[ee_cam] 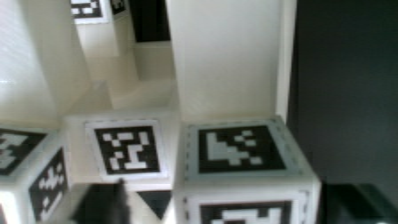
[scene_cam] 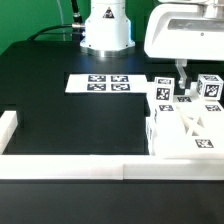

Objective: Assemble chair

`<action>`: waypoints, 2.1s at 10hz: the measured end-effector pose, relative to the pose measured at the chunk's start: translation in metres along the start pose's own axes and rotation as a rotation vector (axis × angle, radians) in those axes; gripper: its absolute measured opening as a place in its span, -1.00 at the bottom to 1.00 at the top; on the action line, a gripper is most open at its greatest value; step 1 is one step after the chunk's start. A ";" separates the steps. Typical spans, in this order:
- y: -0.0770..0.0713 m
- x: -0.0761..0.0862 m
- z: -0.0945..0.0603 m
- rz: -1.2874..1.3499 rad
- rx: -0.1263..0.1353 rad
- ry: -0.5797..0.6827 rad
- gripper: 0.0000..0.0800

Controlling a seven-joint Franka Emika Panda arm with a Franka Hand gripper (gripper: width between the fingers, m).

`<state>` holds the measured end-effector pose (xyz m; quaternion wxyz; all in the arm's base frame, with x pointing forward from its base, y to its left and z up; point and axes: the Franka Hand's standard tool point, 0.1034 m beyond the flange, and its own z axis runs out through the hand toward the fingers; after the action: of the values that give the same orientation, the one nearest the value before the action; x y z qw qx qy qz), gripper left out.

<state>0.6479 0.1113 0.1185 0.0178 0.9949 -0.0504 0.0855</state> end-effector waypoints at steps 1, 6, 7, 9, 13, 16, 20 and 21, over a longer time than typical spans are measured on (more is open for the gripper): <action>0.000 0.000 0.000 0.000 0.000 0.000 0.06; 0.000 0.000 0.000 0.206 0.001 -0.001 -0.28; 0.000 0.000 0.000 0.265 0.001 -0.001 -0.28; 0.000 0.000 0.000 0.389 0.004 -0.002 -0.28; -0.001 0.000 0.000 0.622 0.006 -0.003 -0.28; -0.001 -0.001 0.000 0.835 0.007 -0.005 -0.28; -0.001 -0.001 0.000 1.035 0.007 -0.006 -0.28; -0.002 -0.001 0.000 1.122 0.012 -0.011 -0.28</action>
Offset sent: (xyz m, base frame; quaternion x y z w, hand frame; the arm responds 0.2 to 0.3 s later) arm 0.0000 0.0000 0.0000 0.0000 0.0000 0.0000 1.0000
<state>0.6475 0.1129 0.1183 -0.0364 0.8163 -0.5714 0.0769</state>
